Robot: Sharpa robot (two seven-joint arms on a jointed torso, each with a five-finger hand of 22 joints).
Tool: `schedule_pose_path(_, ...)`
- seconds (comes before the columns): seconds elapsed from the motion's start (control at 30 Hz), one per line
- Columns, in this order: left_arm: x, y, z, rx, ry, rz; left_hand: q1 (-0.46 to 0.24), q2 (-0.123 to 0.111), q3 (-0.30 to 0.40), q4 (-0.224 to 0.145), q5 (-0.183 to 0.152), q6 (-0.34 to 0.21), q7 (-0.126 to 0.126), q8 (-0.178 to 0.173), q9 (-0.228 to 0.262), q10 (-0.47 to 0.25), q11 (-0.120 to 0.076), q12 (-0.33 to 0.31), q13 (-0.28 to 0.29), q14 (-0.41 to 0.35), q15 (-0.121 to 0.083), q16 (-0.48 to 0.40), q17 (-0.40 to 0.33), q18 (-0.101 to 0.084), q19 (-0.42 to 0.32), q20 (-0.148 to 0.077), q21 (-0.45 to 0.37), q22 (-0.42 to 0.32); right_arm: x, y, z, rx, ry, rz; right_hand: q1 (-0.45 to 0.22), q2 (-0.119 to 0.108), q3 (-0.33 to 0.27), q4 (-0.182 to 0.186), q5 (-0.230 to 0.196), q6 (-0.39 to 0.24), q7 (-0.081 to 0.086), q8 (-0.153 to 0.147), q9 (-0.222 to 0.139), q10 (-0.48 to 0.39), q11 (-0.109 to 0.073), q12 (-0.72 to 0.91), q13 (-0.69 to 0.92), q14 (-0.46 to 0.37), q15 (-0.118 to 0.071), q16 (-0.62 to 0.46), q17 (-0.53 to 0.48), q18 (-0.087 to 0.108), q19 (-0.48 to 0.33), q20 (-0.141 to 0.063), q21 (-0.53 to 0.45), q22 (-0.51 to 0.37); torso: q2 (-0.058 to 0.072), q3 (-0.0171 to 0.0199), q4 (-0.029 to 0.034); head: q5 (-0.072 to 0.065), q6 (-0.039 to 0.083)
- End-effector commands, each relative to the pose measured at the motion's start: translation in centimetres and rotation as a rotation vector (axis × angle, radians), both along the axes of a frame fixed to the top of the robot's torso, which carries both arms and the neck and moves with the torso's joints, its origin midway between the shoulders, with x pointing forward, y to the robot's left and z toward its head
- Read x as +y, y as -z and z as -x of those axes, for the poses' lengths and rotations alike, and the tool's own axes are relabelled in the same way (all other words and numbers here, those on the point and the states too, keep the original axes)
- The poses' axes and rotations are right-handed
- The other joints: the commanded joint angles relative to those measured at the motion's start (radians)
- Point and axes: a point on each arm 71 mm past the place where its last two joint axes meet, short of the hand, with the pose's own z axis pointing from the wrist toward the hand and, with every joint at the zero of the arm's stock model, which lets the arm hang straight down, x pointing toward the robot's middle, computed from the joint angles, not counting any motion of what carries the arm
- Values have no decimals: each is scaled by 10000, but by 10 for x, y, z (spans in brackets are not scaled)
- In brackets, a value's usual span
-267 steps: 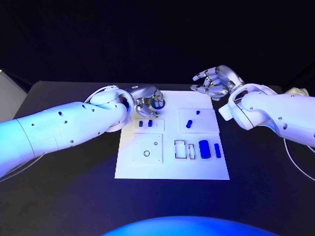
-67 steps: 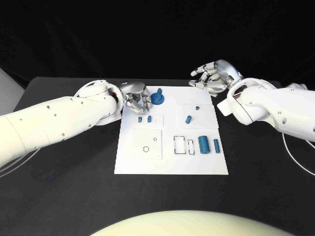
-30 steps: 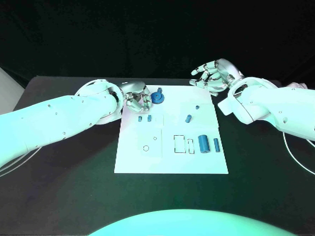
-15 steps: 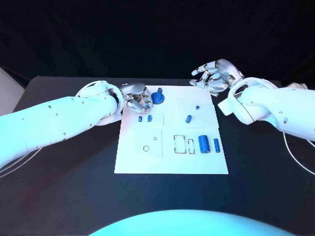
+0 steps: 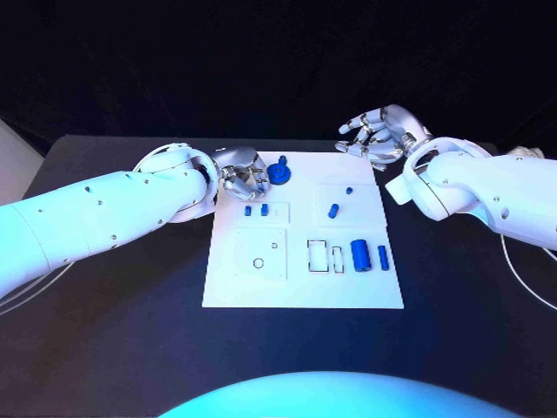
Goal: Assemble the parts on the task board
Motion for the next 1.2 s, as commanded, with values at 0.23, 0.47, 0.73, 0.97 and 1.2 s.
schedule_pose_path(0.23, 1, 2, 1, 108, 14, -36, 12, -6, 68, -17, 58, 118, 7, 55, 34, 7, -19, -65, -5, -45, -10, -41, -32, 72, -49, 21, -48, -7, 1, 0, 0, -24, -141, 2, -38, -22, 79, 7, 31, 39, 42, 45, 17, -4, -51, -27, -8, 134, -97, -6, -13, 166, -32, -42, -38, -9, -1, -4, 2, 5, -4)
schedule_pose_path(0.47, 2, 1, 2, 58, 4, 50, -26, -42, 42, -14, 66, 165, 20, 81, 60, -106, 12, -147, -32, -72, 9, -48, -76, 73, -65, 27, -57, -31, 1, 0, 0, -26, -138, 4, -38, -22, 79, 7, 31, 39, 42, 45, 17, -4, -51, -27, -8, 134, -97, -6, -13, 166, -32, -42, -38, -9, 3, -1, 3, 10, 0)
schedule_pose_path(0.73, 3, 1, 2, -23, -18, 198, -96, -97, -1, 5, 76, 137, 41, 65, 75, -348, 65, -262, -75, -102, 56, -47, -125, 80, -112, 57, -99, -96, 1, 0, 0, -27, -137, 5, -38, -22, 79, 7, 31, 39, 42, 45, 17, -4, -51, -27, -8, 134, -97, -6, -13, 166, -32, -42, -38, -9, 2, 4, -5, 17, 0)
schedule_pose_path(0.97, 3, -1, 3, -116, -43, 341, -131, -132, -29, 11, 86, 100, 66, 45, 85, -567, 111, -332, -108, -155, 100, -52, -211, 94, -168, 88, -150, -172, 1, 0, 0, -26, -130, 7, -78, -50, 125, -2, 31, 20, 38, 61, 22, 15, -55, -58, -112, 137, -102, -51, -28, 168, -13, -50, -100, -47, 0, 6, 1, 9, 15)
schedule_pose_path(1.2, 4, -3, 3, -182, -69, 480, -157, -174, -68, 14, 84, 17, 102, -3, 83, -816, 161, -391, -142, -235, 146, -66, -349, 104, -222, 125, -201, -246, 1, 0, 0, -26, -130, 8, -78, -50, 125, -2, 31, 20, 38, 61, 22, 15, -55, -58, -112, 137, -102, -51, -28, 168, -13, -50, -100, -47, 1, 3, -3, 14, 18)
